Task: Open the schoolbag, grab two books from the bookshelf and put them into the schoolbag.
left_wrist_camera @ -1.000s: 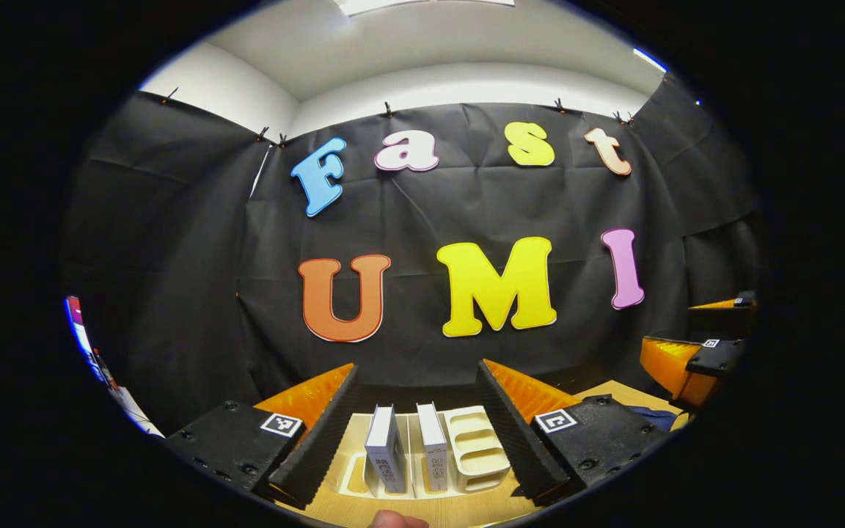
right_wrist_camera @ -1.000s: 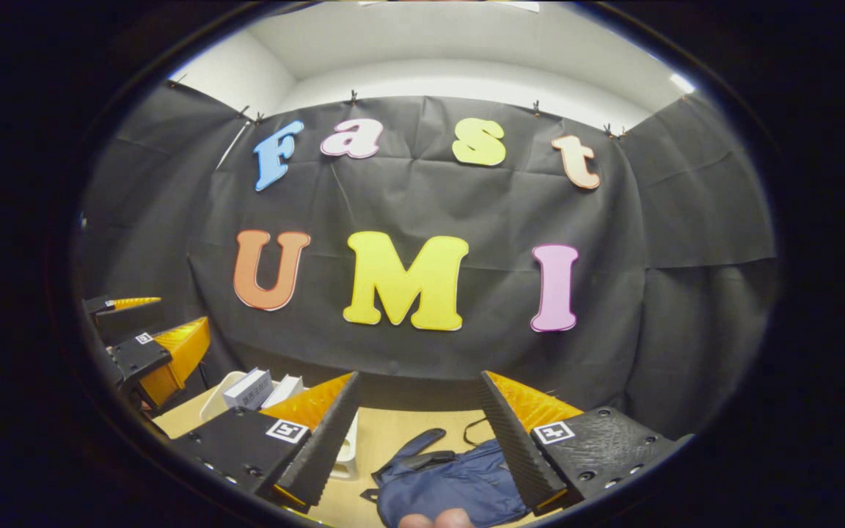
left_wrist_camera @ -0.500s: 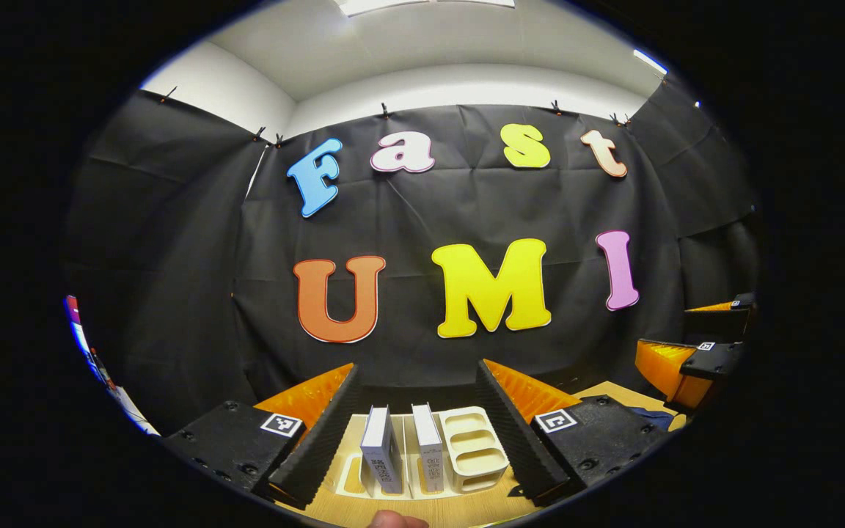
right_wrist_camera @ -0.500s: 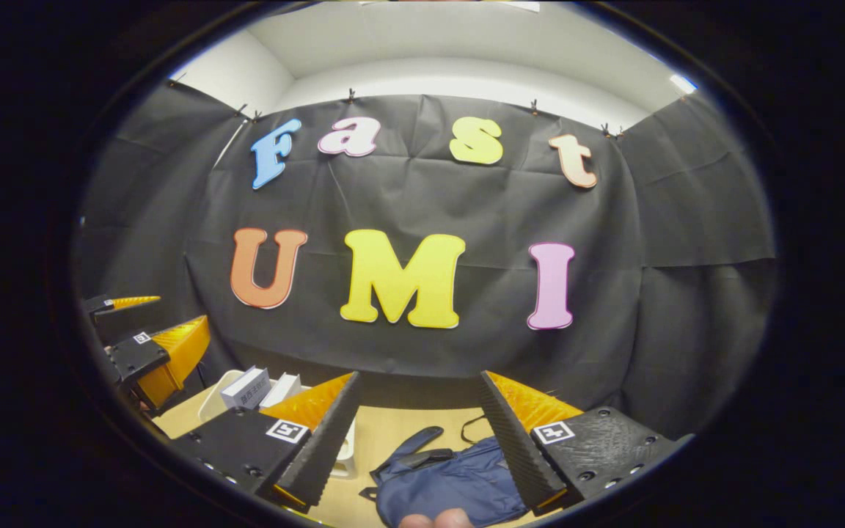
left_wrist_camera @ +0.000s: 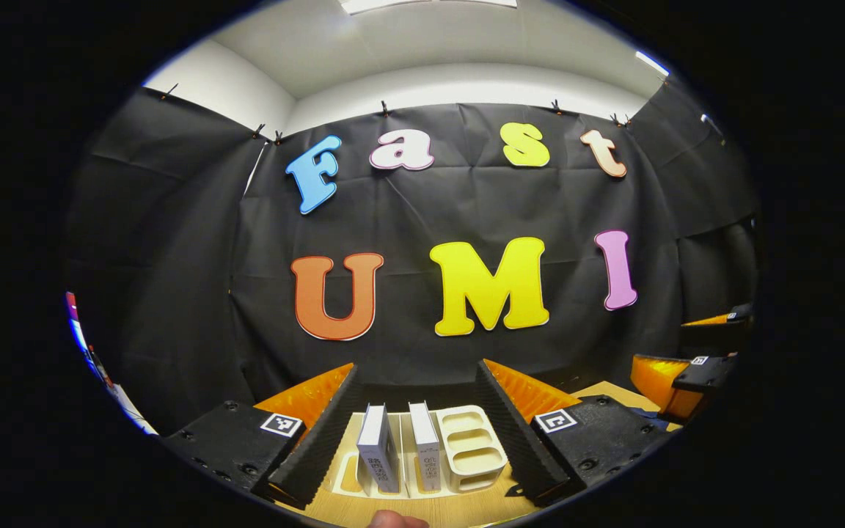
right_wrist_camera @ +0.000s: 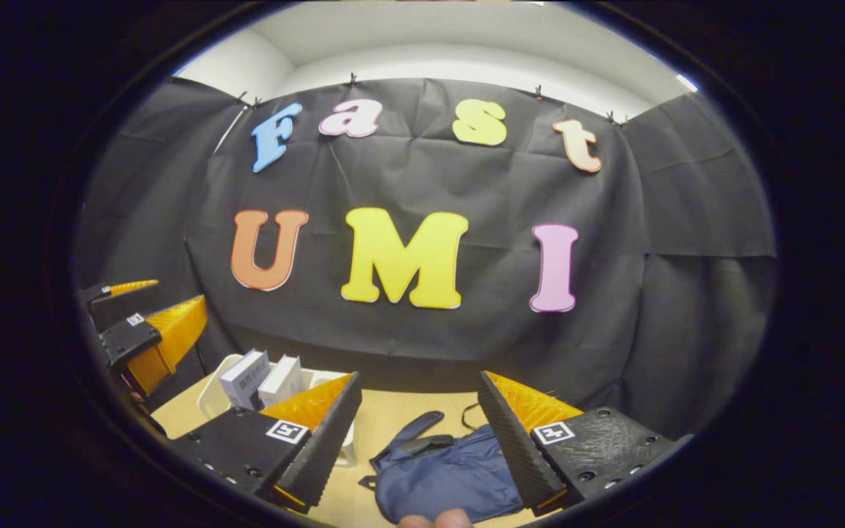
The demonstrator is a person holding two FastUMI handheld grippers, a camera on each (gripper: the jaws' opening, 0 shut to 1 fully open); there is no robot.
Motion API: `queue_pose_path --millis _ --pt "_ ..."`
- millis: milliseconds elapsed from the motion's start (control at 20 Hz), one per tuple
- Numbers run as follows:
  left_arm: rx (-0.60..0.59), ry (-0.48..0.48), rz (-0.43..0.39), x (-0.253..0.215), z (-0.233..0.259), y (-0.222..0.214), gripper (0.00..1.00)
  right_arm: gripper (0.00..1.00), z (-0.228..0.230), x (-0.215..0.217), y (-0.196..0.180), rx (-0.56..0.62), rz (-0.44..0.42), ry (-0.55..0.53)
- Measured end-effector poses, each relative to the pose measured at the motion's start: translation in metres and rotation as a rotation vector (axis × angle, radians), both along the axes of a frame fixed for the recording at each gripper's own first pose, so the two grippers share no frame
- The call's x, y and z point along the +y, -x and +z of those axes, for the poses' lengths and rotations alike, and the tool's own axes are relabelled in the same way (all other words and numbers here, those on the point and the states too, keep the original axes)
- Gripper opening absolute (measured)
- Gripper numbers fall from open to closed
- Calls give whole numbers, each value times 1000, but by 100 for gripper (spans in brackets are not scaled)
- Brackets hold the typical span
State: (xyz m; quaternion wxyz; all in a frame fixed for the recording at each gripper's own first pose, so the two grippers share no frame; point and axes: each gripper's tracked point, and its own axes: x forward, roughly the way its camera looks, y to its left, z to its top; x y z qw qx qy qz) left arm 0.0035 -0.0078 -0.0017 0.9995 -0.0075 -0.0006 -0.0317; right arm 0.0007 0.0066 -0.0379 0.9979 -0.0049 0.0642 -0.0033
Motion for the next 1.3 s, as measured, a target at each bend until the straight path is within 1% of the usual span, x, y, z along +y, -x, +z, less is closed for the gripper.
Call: queue_pose_path --millis 250,300,400,450,500,600,650,700,750,800,850,900,950,1050,1100,1150,1200,1250,1300 --pt "20 2 0 5 -12 2 99 95 -94 14 2 290 36 29" --pt "24 2 1 7 -13 2 99 93 -115 18 4 348 44 43" --pt "31 1 5 11 -17 3 99 98 -154 25 7 463 71 66" --pt "36 0 9 14 -19 4 99 95 -173 28 10 521 81 73" --pt "41 1 12 18 -22 5 99 99 -193 31 12 579 83 77" --pt "54 0 16 22 -26 9 99 99 -227 35 14 685 85 81" --pt "58 -1 18 25 -29 11 99 96 -242 38 13 726 83 88" --pt "62 -4 22 27 -30 11 99 96 -257 39 16 766 79 98" --pt "65 -8 27 31 -32 13 99 96 -270 40 17 801 76 101" --pt "68 -12 32 34 -33 14 99 94 -278 40 18 830 75 102" --pt "70 -14 38 37 -34 14 99 99 -287 40 19 860 71 106" --pt "72 -14 41 39 -34 14 99 99 -296 41 16 877 65 112" --pt "73 -15 43 42 -35 14 99 96 -303 41 14 894 58 126" --pt "72 -19 49 46 -35 14 99 96 -323 39 11 937 36 172" --pt "72 -20 52 48 -35 14 99 99 -332 40 10 952 25 192" --pt "70 -21 55 49 -35 14 99 97 -338 39 9 961 11 211" --pt "70 -22 59 52 -35 13 99 99 -344 37 8 967 -5 233" --pt "71 -24 63 54 -36 12 99 99 -348 36 5 964 -20 254" --pt "74 -26 67 56 -37 12 99 97 -352 34 3 966 -29 272"
